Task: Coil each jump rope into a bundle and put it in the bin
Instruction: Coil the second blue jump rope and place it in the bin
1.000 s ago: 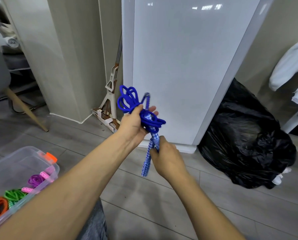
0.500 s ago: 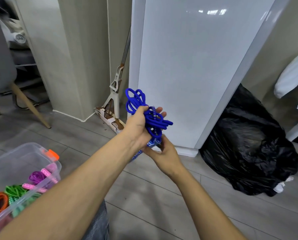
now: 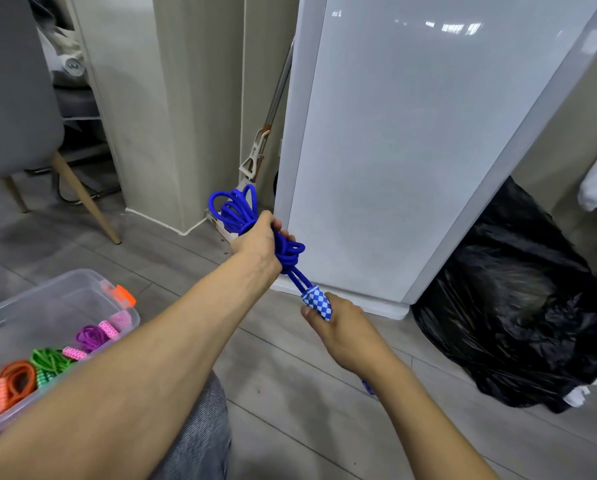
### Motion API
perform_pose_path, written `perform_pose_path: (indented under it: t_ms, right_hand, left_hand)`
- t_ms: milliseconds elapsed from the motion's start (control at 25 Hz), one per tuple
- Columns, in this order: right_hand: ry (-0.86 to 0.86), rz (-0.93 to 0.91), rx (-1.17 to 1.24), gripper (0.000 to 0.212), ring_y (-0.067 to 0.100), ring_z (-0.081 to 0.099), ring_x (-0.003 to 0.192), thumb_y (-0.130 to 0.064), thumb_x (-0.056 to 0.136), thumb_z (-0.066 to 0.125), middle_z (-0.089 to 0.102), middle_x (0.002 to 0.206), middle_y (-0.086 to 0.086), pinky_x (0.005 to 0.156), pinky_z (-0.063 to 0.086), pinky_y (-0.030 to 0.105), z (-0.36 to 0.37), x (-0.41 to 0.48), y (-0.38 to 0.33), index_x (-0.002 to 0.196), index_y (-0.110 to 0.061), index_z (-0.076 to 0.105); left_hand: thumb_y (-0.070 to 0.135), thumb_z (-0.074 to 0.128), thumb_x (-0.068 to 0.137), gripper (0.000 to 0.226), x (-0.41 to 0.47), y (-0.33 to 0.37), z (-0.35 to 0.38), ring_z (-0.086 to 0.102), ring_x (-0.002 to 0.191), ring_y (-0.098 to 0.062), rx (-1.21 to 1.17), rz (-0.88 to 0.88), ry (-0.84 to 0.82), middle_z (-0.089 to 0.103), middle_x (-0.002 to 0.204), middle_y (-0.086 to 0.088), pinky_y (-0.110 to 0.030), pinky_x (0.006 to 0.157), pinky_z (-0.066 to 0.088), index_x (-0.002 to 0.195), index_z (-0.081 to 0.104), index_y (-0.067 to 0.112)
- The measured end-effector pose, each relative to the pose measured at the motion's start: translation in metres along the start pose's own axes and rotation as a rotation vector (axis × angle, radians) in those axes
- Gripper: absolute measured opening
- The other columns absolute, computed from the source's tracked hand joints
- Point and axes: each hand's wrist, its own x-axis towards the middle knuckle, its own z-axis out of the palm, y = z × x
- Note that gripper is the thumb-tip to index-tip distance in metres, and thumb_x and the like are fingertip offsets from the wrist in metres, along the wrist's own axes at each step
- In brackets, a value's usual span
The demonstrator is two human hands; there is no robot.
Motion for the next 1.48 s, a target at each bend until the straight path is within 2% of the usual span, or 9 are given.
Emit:
perform_pose_path:
  t_ms: [120, 320, 560, 680, 800, 1040, 1120, 1280, 1480]
  right_hand:
    - [-0.077, -0.027, -0.162, 0.029, 0.022, 0.053, 0.073, -0.051, 0.1, 0.046, 0.057, 0.077, -0.003, 0.064, 0.043, 0.038, 0.001, -0.004, 0.01, 0.081, -0.028, 0.044]
    - [-0.14, -0.033, -0.179, 0.026, 0.022, 0.055, 0.075, -0.045, 0.099, 0.048, 0.059, 0.081, -0.001, 0.063, 0.041, 0.035, 0.018, 0.005, 0.003, 0.09, -0.021, 0.052]
    - [-0.218, 0.123, -0.394, 0.012, 0.021, 0.061, 0.079, -0.037, 0.088, 0.055, 0.061, 0.083, -0.004, 0.064, 0.047, 0.031, -0.007, 0.021, 0.028, 0.084, -0.026, 0.053]
    - [0.077, -0.054, -0.627, 0.01, 0.023, 0.062, 0.092, -0.036, 0.087, 0.061, 0.063, 0.095, -0.004, 0.065, 0.042, 0.033, -0.008, 0.041, 0.019, 0.096, -0.031, 0.058]
    - [0.285, -0.328, -0.785, 0.028, 0.028, 0.059, 0.078, -0.027, 0.073, 0.077, 0.061, 0.085, 0.001, 0.062, 0.032, 0.034, 0.014, 0.067, -0.006, 0.093, -0.021, 0.058]
    - [0.277, -0.653, -0.717, 0.041, 0.03, 0.059, 0.074, -0.016, 0.053, 0.09, 0.06, 0.088, 0.008, 0.063, 0.047, 0.037, 0.084, 0.098, -0.059, 0.086, -0.013, 0.066]
    - [0.236, -0.74, -0.712, 0.049, 0.031, 0.062, 0.077, -0.015, 0.049, 0.09, 0.062, 0.09, 0.008, 0.067, 0.048, 0.038, 0.106, 0.106, -0.079, 0.09, -0.013, 0.065]
    - [0.218, -0.788, -0.705, 0.06, 0.029, 0.064, 0.093, -0.019, 0.052, 0.089, 0.063, 0.101, 0.004, 0.09, 0.044, 0.043, 0.143, 0.13, -0.112, 0.103, -0.017, 0.059]
    - [0.366, -0.556, -0.647, 0.098, 0.033, 0.041, 0.139, -0.014, 0.061, 0.084, 0.046, 0.144, 0.013, 0.117, 0.02, 0.052, 0.18, 0.164, -0.148, 0.148, -0.015, 0.038]
  left_hand:
    - [0.008, 0.048, 0.089, 0.032, 0.027, 0.003, -0.019, 0.039, 0.025, -0.01, 0.044, -0.056, 0.096, 0.042, 0.032, 0.003, -0.014, 0.036, 0.038, 0.058, 0.042, 0.012]
    - [0.005, 0.052, 0.088, 0.03, 0.048, 0.009, -0.038, 0.04, 0.033, -0.011, 0.072, -0.032, 0.192, 0.039, 0.03, 0.003, -0.015, 0.038, 0.039, 0.06, 0.045, 0.012]
    - [0.004, 0.067, 0.085, 0.023, 0.055, 0.024, -0.053, 0.049, 0.036, -0.018, 0.273, 0.091, 0.005, 0.054, 0.046, -0.005, -0.031, 0.048, 0.053, 0.066, 0.055, 0.006]
    - [0.009, 0.07, 0.085, 0.012, 0.049, 0.023, -0.06, 0.052, 0.05, -0.021, 0.573, 0.167, -0.23, 0.056, 0.067, -0.01, -0.026, 0.047, 0.05, 0.087, 0.06, 0.003]
    - [0.012, 0.071, 0.079, 0.038, 0.048, 0.019, -0.085, 0.059, 0.074, -0.02, 0.98, 0.281, -0.357, 0.064, 0.085, -0.007, -0.029, 0.07, 0.051, 0.112, 0.054, 0.012]
    - [0.022, 0.088, 0.069, 0.058, 0.047, 0.027, -0.166, 0.07, 0.092, -0.012, 1.056, 0.206, -0.57, 0.073, 0.103, -0.002, -0.032, 0.092, 0.056, 0.116, 0.054, 0.021]
    - [0.03, 0.092, 0.061, 0.067, 0.053, 0.039, -0.191, 0.071, 0.098, -0.015, 1.078, 0.226, -0.517, 0.073, 0.107, -0.001, -0.039, 0.095, 0.055, 0.116, 0.055, 0.021]
    - [0.023, 0.092, 0.063, 0.06, 0.07, 0.058, -0.23, 0.073, 0.086, -0.019, 1.021, 0.232, -0.415, 0.074, 0.1, -0.004, -0.041, 0.087, 0.059, 0.11, 0.055, 0.018]
    - [0.03, 0.091, 0.054, 0.064, 0.107, 0.059, -0.265, 0.073, 0.081, -0.021, 0.844, 0.321, -0.107, 0.074, 0.094, -0.002, -0.045, 0.083, 0.059, 0.105, 0.053, 0.024]
